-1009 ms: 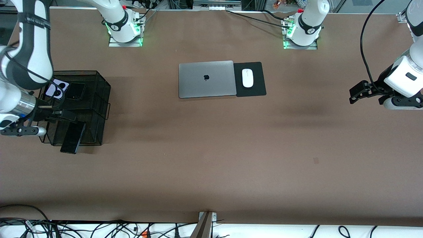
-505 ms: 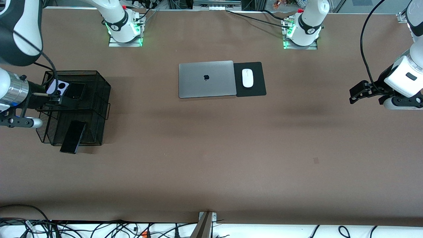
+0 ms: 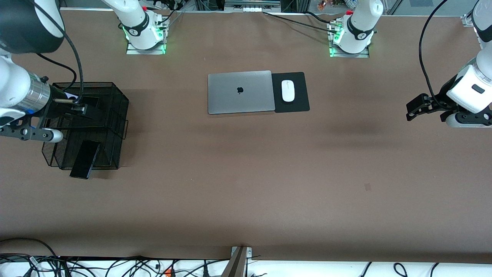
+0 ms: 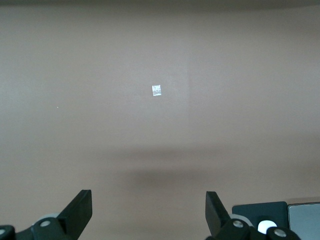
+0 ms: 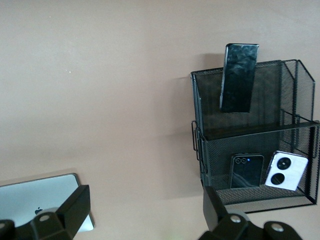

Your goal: Place phones with both arms

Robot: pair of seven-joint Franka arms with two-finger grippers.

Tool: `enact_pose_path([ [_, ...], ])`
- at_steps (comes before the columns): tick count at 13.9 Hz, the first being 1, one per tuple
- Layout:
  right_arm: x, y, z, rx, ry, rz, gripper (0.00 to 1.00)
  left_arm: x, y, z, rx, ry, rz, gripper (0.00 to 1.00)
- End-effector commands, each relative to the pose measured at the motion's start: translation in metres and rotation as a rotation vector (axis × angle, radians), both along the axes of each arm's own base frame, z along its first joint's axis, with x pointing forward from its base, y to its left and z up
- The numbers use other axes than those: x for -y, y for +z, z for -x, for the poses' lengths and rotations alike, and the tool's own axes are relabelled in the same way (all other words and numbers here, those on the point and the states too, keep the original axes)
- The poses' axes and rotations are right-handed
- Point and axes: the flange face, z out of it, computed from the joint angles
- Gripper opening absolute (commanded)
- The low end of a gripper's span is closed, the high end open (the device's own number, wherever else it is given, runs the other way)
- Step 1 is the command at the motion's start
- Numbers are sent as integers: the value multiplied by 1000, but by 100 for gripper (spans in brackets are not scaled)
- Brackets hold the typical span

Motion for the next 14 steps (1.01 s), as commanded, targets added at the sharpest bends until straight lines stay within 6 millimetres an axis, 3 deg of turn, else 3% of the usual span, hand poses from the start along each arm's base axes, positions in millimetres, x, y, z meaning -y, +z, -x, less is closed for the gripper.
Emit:
enact_pose_path([
  [1, 7, 5, 10, -38, -25, 38, 100, 1, 7, 3, 3, -13, 16, 100],
  [4, 28, 3, 15, -55, -58, 42, 100, 2, 8, 2, 7, -14, 20, 100],
  [8, 28, -1, 18, -41, -54, 32, 100, 5, 35, 6, 54, -19, 26, 100],
  [14, 32, -1, 17, -41, -65, 20, 100, 8, 56, 15, 93, -22, 29, 100],
])
